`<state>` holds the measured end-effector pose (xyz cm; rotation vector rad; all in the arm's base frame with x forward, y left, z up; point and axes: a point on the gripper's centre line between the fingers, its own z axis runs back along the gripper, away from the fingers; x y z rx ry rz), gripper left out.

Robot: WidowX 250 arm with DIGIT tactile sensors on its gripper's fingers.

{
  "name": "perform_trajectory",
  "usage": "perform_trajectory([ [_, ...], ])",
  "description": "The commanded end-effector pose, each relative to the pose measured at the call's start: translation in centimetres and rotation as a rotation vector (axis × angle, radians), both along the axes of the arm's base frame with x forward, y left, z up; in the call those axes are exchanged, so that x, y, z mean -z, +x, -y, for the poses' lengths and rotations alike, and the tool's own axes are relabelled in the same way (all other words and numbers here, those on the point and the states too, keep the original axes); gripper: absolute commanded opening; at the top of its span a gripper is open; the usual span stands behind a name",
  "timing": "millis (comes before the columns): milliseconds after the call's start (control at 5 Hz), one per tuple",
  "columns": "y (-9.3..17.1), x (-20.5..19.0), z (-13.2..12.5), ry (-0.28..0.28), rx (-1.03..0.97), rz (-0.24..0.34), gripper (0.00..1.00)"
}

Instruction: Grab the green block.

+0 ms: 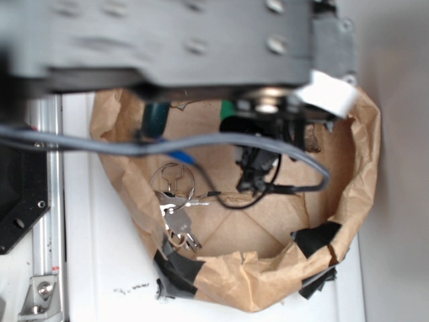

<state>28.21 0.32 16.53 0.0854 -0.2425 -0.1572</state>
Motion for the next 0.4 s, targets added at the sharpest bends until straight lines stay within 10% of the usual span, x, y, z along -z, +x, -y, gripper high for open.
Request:
perform_trajectory([
  [0, -1.57, -1.00, 1.76, -0.021, -0.087, 0.035, 0.00],
  [200, -1.76, -0.25, 1.96, -0.043, -0.098, 0.024, 0.00],
])
